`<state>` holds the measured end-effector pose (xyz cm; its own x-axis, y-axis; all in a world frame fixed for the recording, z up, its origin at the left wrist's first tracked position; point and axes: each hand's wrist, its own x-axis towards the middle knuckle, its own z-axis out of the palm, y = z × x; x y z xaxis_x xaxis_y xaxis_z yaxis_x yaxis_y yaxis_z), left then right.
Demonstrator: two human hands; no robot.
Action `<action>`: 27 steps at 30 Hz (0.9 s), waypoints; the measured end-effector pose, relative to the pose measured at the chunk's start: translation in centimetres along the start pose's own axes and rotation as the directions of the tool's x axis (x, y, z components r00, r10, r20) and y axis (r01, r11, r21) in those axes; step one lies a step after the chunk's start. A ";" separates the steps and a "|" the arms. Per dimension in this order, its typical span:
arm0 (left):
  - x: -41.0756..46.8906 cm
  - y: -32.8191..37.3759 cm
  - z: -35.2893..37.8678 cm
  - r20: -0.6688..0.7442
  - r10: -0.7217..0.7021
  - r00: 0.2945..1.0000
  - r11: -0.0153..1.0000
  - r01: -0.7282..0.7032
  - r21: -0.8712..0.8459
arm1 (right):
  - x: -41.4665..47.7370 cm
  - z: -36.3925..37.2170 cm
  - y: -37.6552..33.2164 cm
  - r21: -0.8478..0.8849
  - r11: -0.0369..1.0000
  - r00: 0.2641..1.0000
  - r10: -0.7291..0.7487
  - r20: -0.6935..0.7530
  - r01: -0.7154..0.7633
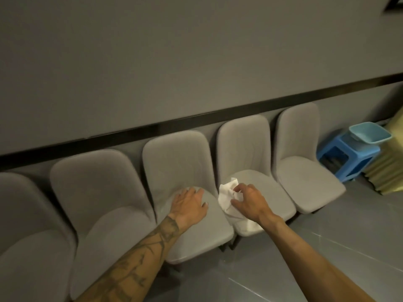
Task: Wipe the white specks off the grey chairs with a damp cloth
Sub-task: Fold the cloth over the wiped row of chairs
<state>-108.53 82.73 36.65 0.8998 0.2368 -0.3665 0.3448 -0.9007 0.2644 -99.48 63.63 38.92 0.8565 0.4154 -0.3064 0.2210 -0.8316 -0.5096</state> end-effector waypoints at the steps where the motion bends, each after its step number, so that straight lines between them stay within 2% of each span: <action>1: 1.0 2.3 0.1 0.002 0.005 1.000 1.000 -0.005 0.007 | 0.5 -1.6 1.7 0.002 1.000 1.000 -0.003 0.001 0.003; 22: 30.5 48.8 1.5 0.019 0.095 0.995 0.995 -0.094 -0.041 | 21.0 -33.0 40.3 -0.007 0.999 0.998 0.047 -0.036 -0.047; 27: 35.5 58.5 3.3 -0.003 0.053 0.999 0.998 -0.053 -0.025 | 25.5 -38.8 49.4 -0.003 1.000 1.000 0.001 -0.005 -0.001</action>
<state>-57.27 37.28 36.18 0.9175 0.1903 -0.3494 0.3034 -0.9026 0.3053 -48.66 18.83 37.18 0.8589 0.4126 -0.3034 0.2212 -0.8332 -0.5069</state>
